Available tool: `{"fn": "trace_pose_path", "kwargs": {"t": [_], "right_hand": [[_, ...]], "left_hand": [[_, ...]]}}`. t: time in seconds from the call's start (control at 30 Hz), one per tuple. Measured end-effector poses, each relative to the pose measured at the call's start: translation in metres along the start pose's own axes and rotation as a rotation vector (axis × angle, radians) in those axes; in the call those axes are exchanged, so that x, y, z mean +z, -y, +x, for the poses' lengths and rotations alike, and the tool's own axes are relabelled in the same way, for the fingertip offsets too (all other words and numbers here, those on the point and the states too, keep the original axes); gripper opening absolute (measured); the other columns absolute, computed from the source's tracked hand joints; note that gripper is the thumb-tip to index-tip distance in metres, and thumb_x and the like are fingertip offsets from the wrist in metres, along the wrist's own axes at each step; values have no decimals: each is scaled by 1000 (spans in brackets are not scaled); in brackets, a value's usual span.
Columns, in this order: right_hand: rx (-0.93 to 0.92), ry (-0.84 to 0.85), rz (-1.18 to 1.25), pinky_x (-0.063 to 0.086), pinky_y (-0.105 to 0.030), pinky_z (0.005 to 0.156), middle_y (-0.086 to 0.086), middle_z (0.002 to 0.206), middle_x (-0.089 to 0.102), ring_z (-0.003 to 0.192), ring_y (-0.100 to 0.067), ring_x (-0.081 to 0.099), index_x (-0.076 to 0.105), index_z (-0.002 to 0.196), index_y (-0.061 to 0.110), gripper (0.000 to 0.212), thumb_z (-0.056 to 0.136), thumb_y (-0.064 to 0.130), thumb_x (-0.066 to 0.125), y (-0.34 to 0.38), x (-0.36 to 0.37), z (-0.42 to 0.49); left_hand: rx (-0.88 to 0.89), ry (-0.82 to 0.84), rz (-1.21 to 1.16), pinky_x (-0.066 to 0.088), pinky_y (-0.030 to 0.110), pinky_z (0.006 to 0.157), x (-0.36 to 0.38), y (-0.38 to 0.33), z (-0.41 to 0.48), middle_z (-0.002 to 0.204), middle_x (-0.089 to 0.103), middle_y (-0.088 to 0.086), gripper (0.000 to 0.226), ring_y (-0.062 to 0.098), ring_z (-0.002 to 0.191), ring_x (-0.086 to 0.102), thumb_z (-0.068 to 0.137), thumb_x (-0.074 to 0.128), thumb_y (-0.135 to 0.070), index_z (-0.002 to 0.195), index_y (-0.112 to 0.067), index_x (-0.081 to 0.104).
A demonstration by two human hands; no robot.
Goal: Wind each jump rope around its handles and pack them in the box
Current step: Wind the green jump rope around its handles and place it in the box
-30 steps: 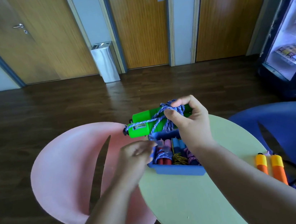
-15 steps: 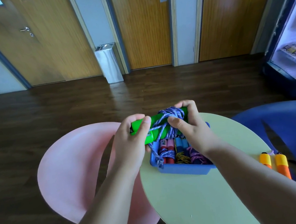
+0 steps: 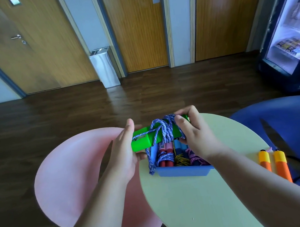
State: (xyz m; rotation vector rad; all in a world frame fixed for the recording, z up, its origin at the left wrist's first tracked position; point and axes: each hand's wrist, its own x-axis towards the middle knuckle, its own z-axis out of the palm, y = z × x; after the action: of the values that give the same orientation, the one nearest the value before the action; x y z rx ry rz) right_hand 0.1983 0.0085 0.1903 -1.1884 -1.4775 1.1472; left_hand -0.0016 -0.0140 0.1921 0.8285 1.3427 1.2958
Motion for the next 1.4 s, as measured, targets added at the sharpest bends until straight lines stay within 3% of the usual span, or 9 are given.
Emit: {"fn": "trace_pose_path", "kwargs": {"t": [0.13,0.23,0.37,0.57,0.7,0.8,1.07,1.27,1.4], "right_hand": [[258,-2,81,55,-21,55,-6,104,53,68,-13,54,61,112,13,10,103,14,57,4,-7,10],[427,33,410,48,-27,52,-9,79,58,55,-16,50,66,103,11,39,106,46,48,11,-12,11],[296,130,88,51,-33,77,1,98,65,78,-15,58,64,122,26,75,89,86,32,5,-16,6],[360,-62,124,44,-30,56,7,62,46,59,-17,49,55,119,27,50,103,66,30,7,4,-3],[458,-52,-6,50,-33,61,0,54,48,56,-26,54,56,111,22,63,99,74,22,15,6,-2],[466,54,-136,55,-28,61,-8,85,64,60,-22,64,46,117,30,62,95,78,15,16,5,-2],[-133,-204,-756,38,-46,101,-5,135,47,124,-30,41,39,153,27,65,94,44,60,-9,29,-22],[-563,127,-368,51,-26,82,20,110,52,90,2,55,56,139,28,55,88,26,77,-1,39,-28],[-637,93,-286,46,-22,64,19,88,59,67,-3,54,74,104,15,12,93,19,75,-1,52,-23]], "left_hand": [[505,125,408,57,45,77,-12,8,-11,111,69,-4,44,25,94,69,86,66,-51,125,-32,61],[638,59,470,53,32,72,-9,8,-17,97,66,-10,35,18,80,63,90,60,-45,117,-23,58],[657,-105,445,45,16,71,-5,4,-17,89,61,-17,38,5,77,59,96,54,-42,121,-13,56],[707,-204,330,52,57,57,5,6,-24,72,52,-5,36,40,55,52,99,51,-48,124,-25,59],[755,-270,367,44,34,64,6,12,-25,73,55,-13,32,16,62,50,97,51,-45,115,-20,61],[641,-352,395,50,43,64,6,13,-18,81,68,4,27,20,67,59,93,55,-46,97,-19,58],[466,-503,501,50,40,73,-6,13,2,89,69,2,23,21,80,64,102,56,-42,95,-20,52],[388,-469,592,38,30,57,-3,20,-3,70,56,-7,22,5,61,53,101,58,-38,91,-22,49],[389,-412,570,41,32,61,-1,23,-2,70,58,-10,16,4,64,52,101,58,-35,88,-28,52]]}}
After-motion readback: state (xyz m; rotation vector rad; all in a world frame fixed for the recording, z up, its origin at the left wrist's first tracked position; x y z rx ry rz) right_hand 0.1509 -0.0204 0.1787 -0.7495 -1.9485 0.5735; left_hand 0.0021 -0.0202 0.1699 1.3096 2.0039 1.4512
